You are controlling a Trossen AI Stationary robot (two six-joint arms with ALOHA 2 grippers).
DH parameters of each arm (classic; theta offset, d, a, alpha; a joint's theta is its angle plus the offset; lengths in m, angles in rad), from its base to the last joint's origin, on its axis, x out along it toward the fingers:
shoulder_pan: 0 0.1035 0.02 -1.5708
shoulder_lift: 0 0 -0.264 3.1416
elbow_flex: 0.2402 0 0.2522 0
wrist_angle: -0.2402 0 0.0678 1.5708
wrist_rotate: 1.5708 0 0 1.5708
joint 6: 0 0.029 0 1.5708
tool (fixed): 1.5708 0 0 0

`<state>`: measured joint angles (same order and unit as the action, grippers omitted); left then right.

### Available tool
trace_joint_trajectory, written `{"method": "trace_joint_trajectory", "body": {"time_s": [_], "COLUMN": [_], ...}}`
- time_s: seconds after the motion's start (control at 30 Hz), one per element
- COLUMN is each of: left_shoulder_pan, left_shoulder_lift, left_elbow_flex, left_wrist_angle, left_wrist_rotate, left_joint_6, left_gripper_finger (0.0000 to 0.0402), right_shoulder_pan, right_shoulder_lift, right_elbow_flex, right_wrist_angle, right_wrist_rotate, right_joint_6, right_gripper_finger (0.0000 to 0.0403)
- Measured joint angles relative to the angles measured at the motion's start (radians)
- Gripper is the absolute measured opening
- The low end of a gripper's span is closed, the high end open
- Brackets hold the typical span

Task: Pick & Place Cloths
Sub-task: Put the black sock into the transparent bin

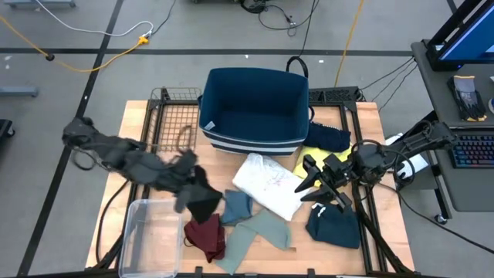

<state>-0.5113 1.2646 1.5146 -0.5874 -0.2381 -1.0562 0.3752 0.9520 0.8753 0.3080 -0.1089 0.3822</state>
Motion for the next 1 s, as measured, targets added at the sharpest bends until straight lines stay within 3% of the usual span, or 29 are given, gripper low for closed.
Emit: {"method": "trace_joint_trajectory", "body": {"time_s": [0.1, 0.27, 0.47, 0.8, 1.0], "left_shoulder_pan": [-0.068, -0.161, -0.249, -0.353, -0.388], "left_shoulder_lift": [-0.046, -0.102, -0.141, -0.152, -0.122], "left_elbow_flex": [0.0, 0.0, 0.0, 0.0, 0.0], "left_wrist_angle": [-0.072, -0.29, -0.506, -0.521, -0.539], "left_wrist_rotate": [-0.078, -0.092, 0.047, 0.249, 0.236], "left_joint_6": [-0.061, -0.229, -0.475, -0.722, -0.788], "left_gripper_finger": [0.0, 0.0, 0.0, 0.0, 0.0], "right_shoulder_pan": [0.0, -0.001, -0.001, -0.02, -0.041], "right_shoulder_lift": [0.0, 0.0, 0.0, 0.0, 0.0], "right_elbow_flex": [0.0, 0.0, 0.0, 0.0, 0.0], "right_wrist_angle": [-0.001, -0.005, -0.005, -0.007, -0.007], "right_wrist_rotate": [0.0, 0.002, 0.003, 0.008, 0.008], "right_joint_6": [-0.009, -0.013, -0.013, -0.011, -0.018], "right_gripper_finger": [0.0111, 0.0103, 0.01, 0.0098, 0.0098]}}
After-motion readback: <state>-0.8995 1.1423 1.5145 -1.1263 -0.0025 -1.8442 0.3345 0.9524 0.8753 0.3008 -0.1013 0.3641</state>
